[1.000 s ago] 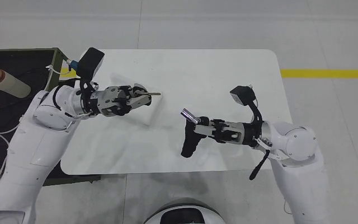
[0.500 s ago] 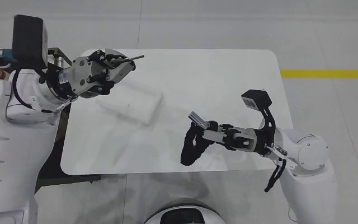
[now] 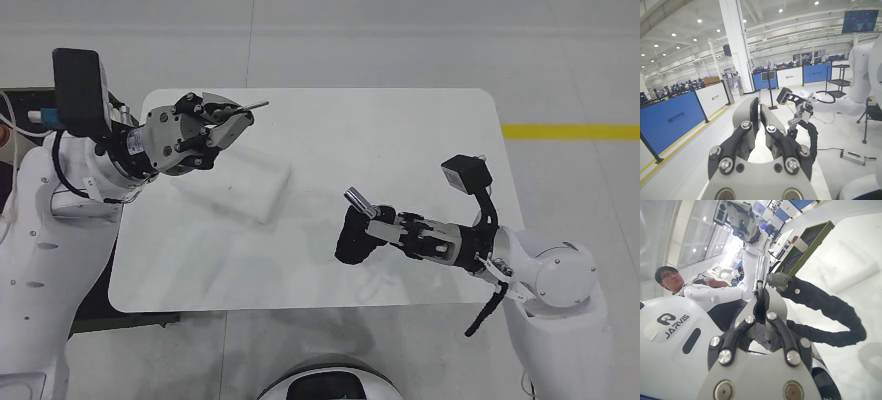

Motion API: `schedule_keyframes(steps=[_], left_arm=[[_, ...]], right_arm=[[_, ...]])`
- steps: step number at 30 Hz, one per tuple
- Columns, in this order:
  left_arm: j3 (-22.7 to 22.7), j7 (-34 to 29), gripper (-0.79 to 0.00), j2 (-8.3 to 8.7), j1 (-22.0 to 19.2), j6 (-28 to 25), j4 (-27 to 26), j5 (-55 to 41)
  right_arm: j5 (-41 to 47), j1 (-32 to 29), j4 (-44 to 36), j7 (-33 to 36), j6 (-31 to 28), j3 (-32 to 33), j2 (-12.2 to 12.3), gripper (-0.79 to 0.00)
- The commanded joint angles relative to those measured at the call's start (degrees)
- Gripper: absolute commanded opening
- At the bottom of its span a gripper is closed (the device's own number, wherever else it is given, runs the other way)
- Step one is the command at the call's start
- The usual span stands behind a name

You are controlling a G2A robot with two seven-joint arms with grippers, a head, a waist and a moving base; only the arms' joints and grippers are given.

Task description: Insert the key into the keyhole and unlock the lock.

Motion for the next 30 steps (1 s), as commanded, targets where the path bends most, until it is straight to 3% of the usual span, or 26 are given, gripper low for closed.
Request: schedule_keyframes(steps=[1, 5, 7, 9, 11, 13, 15, 17, 26, 28, 30], left_arm=[[-3.39, 1.3, -0.785, 0.01, -0.02, -0.28, -2.16, 9.39], [-6.16, 11.95, -0.785, -0.33, -0.16, -0.27, -2.01, 26.99], [-5.46, 20.39, -0.785, -0.67, 0.83, 1.61, -2.36, 38.4], [-3.37, 30.31, -0.785, -0.93, 2.63, 7.12, -1.36, 50.57], [-1.23, 40.05, -0.785, -0.99, 4.24, 15.87, 1.55, 62.67], [1.62, 51.6, -0.785, -1.25, 5.71, 23.58, 7.03, 68.18], [3.5, 56.89, -0.785, -1.41, 5.47, 26.82, 10.3, 71.69], [5.41, 59.22, -0.785, -1.61, 5.44, 27.49, 13.52, 73.27], [5.41, 59.22, -0.785, -1.61, 5.44, 27.49, 13.52, 73.27], [4.5, 57.34, -0.785, -1.46, 6.68, 33.15, 9.82, 78.15], [4.48, 61.85, -0.785, -1.4, 7.31, 36.72, 8.72, 80.11]], right_arm=[[-0.55, -1.51, -1.22, -1.03, -0.31, 0.26, 0.11, -0.785], [2.68, -1.75, -1.47, 0.15, -1.0, 1.24, 0.46, -0.785], [3.43, -1.7, -1.27, 0.77, -1.11, 1.7, 0.66, -0.785], [4.13, -1.62, -0.93, 1.26, -1.31, 1.97, 0.85, -0.785], [5.27, -1.47, -0.13, 1.84, -1.57, 2.21, 1.02, -0.785], [6.47, -1.2, 0.87, 2.88, -1.58, 2.25, 1.23, -0.785], [7.61, -1.01, 1.59, 2.96, -1.68, 2.43, 1.35, -0.785], [7.52, -0.91, 2.16, 2.42, -1.91, 2.9, 1.5, -0.785], [7.52, -0.91, 2.16, 2.42, -1.91, 2.9, 1.5, -0.785], [8.36, -2.18, 1.39, 1.76, -1.98, 2.47, 1.54, -0.785], [9.75, -2.17, 1.38, 2.64, -1.87, 2.61, 1.71, -0.785]])
